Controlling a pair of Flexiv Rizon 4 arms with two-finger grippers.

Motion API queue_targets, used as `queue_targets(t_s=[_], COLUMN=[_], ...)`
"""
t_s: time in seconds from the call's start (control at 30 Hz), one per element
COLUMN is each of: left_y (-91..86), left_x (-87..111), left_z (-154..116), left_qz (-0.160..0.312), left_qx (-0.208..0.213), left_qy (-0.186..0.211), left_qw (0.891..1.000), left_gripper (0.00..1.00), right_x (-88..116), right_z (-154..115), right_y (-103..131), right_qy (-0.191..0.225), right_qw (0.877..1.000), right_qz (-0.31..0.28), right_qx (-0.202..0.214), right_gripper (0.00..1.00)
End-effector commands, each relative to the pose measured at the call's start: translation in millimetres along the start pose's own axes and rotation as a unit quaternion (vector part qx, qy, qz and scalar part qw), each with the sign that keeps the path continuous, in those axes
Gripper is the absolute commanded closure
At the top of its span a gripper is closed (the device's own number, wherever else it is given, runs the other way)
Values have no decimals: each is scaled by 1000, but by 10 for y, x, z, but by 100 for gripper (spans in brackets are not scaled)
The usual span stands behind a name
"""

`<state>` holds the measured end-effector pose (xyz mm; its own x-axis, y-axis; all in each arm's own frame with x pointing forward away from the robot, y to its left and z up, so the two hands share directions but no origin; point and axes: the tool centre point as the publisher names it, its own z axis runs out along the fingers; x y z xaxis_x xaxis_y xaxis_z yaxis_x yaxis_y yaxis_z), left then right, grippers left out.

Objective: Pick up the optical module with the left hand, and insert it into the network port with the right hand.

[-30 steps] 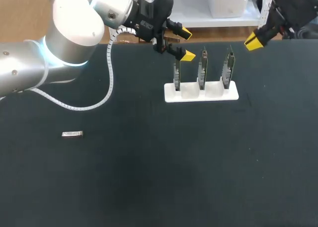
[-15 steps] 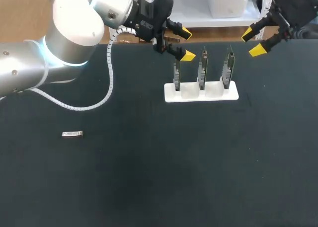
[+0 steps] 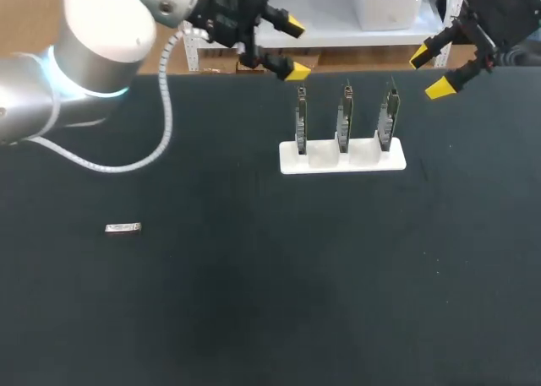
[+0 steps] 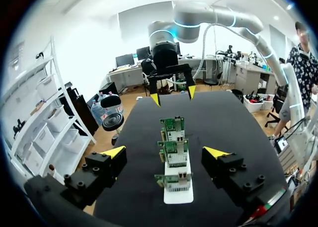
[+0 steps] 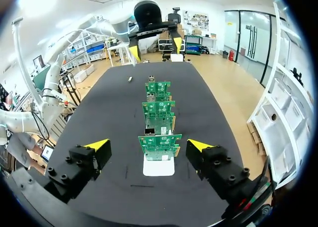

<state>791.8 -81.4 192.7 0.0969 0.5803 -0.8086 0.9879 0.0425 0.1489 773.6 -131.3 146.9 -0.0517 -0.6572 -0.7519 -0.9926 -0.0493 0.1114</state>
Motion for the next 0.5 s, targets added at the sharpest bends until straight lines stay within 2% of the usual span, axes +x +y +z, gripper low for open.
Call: queue_targets(t_s=[0.03,0.33,0.37,0.4,0.43,0.5], left_y=[-142,-268,-288,-311,-317,-348], left_x=[111,542,615,708,812,994], left_z=[-336,-973,-1044,-1099,-1145,-1255], left_qz=[1,24,39,44,31,12], left_qx=[-10,-46,-52,-57,-61,-68], left_qy=[13,89,98,125,147,151], left_qw=[1000,995,993,990,987,986], left_gripper=[0,0,0,0,0,0], right_x=[2,2,2,2,2,2], right_z=[2,2,2,2,2,2], right_y=[6,6,6,6,6,6], right_qy=[0,0,0,0,0,0], right_qw=[1000,1000,1000,1000,1000,1000], right_qz=[0,0,0,0,0,0], right_qx=[1,1,1,1,1,1], right_gripper=[0,0,0,0,0,0])
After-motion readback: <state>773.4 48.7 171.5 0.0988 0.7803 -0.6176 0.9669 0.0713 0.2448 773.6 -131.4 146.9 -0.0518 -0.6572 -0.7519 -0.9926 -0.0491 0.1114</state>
